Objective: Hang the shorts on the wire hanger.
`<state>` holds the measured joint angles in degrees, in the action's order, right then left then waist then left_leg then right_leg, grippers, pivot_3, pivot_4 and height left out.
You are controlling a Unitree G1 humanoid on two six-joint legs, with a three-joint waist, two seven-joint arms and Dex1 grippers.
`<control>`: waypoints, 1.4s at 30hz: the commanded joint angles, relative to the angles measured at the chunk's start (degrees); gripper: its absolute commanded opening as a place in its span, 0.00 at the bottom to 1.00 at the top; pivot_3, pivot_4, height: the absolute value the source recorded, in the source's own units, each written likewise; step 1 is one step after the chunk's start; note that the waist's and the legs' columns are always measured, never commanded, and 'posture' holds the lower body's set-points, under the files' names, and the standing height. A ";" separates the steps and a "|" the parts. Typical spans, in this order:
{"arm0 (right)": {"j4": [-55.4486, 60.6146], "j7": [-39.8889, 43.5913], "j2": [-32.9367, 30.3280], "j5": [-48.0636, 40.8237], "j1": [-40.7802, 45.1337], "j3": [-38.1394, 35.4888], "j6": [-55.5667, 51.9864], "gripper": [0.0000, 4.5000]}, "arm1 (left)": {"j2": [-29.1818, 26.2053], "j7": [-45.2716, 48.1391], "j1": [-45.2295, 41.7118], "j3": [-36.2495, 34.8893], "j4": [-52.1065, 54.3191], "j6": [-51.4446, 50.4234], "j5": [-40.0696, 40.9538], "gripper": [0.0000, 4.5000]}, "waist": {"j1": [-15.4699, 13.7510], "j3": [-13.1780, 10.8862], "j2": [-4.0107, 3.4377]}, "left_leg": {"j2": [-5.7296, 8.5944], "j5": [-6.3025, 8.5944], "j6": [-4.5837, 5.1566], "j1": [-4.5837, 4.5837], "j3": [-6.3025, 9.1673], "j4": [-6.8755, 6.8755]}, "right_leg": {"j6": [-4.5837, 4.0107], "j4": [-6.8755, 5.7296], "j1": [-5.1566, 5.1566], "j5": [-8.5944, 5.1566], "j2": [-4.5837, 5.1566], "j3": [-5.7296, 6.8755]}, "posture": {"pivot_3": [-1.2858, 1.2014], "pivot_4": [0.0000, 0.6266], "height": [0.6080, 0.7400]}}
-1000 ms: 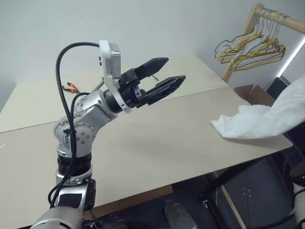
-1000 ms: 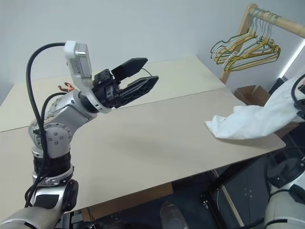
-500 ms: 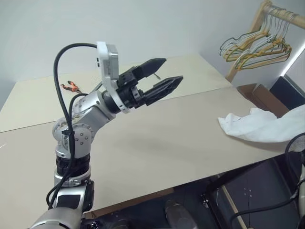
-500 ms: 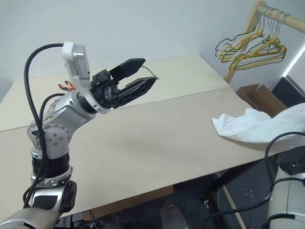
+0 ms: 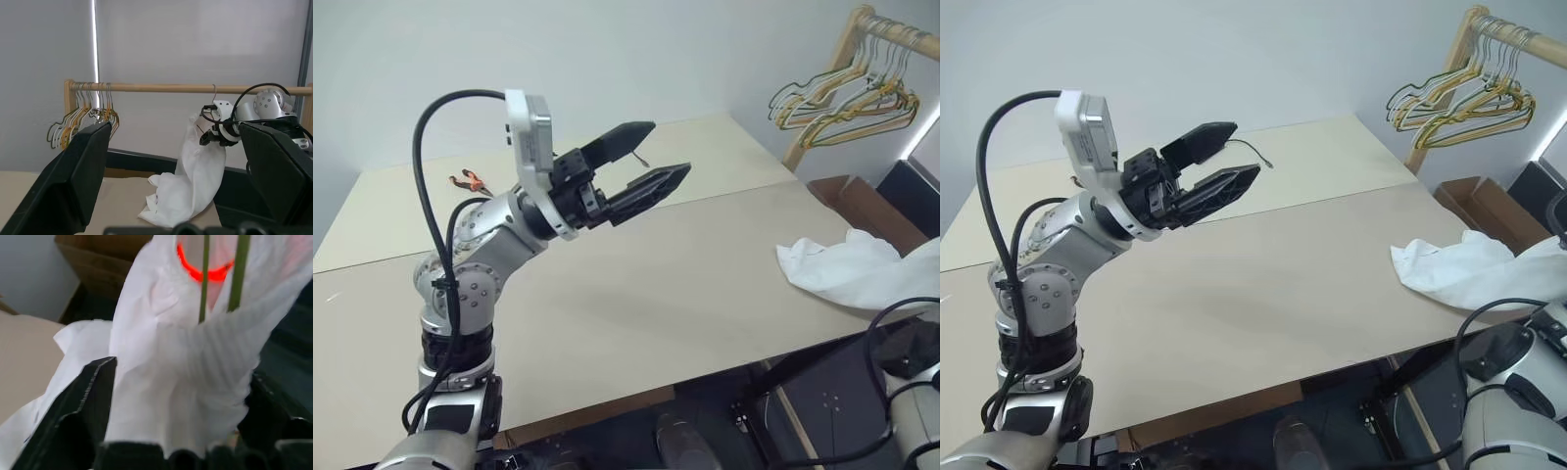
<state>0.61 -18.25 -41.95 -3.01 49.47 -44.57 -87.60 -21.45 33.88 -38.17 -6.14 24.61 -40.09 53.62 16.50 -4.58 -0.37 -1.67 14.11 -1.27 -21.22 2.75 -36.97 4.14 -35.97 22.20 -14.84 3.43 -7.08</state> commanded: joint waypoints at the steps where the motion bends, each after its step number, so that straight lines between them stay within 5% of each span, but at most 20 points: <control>1: 7.16 -2.45 0.04 4.94 -3.39 7.26 9.59 0.99 | -0.69 -0.33 -1.04 -0.69 1.44 0.62 0.65 1.00 | 0.05 0.13 -0.04 | 0.00 0.00 0.00 0.01 -0.01 0.00 | 0.00 -0.01 0.00 0.00 0.00 -0.01 | 0.42 0.01 1.00; 12: 16.49 -12.95 -0.90 24.72 -14.03 28.85 55.29 0.99 | -1.99 0.02 -0.57 -0.61 -1.19 1.18 -1.19 1.00 | 0.42 0.65 -0.28 | 0.03 -0.01 -0.02 0.11 -0.09 0.00 | 0.09 -0.10 0.00 -0.05 0.01 -0.14 | 0.43 0.00 1.00; 20: 15.95 27.08 8.37 -0.65 -16.72 42.00 74.95 0.99 | -10.97 1.37 11.50 3.02 1.31 11.96 -20.87 1.00 | 0.96 1.17 0.70 | -0.13 -0.01 -0.03 1.10 0.16 0.12 | 0.18 -0.04 -0.99 -0.12 -0.16 0.06 | 0.49 0.00 1.00; 24: 15.47 40.82 7.69 -6.54 -20.16 44.67 77.43 0.99 | -7.20 -6.08 18.91 1.11 5.52 18.39 -27.90 1.00 | -3.52 1.15 0.79 | -0.02 -0.01 -0.04 0.95 0.26 0.07 | -0.02 0.09 -0.92 0.01 -0.09 0.04 | 0.53 0.00 1.00; 27: 13.39 51.68 5.37 -9.36 -22.10 46.32 79.85 0.99 | -9.35 -5.83 24.49 -0.19 9.34 16.38 -28.46 1.00 | -7.27 1.15 0.81 | -0.03 0.02 0.00 0.94 0.31 0.08 | -0.24 0.08 -0.87 0.11 -0.11 0.08 | 0.56 0.00 1.00; 37: 11.56 63.68 4.83 -16.51 -19.69 44.70 74.85 0.99 | -18.20 1.07 32.65 -1.53 13.94 13.92 -26.42 1.00 | -17.04 1.13 0.89 | -0.04 0.04 0.02 0.98 0.23 0.08 | -0.26 0.02 -0.81 0.04 -0.13 0.19 | 0.59 0.00 1.00; 42: 11.82 66.36 4.72 -16.70 -20.54 44.65 75.97 0.99 | -19.08 1.69 32.18 -0.96 13.57 13.62 -26.76 1.00 | -18.92 1.15 0.94 | -0.04 0.04 0.02 0.94 0.20 0.08 | -0.36 0.05 -0.77 0.08 -0.12 0.20 | 0.59 0.00 1.00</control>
<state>11.04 47.58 -36.70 -19.04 28.51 1.82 -12.74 -40.10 35.22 -4.80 -6.43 36.81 -26.51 26.98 -2.42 -3.42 0.57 -1.72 14.15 -1.26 -20.29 2.95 -36.89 3.77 -35.93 21.43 -14.76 3.31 -6.88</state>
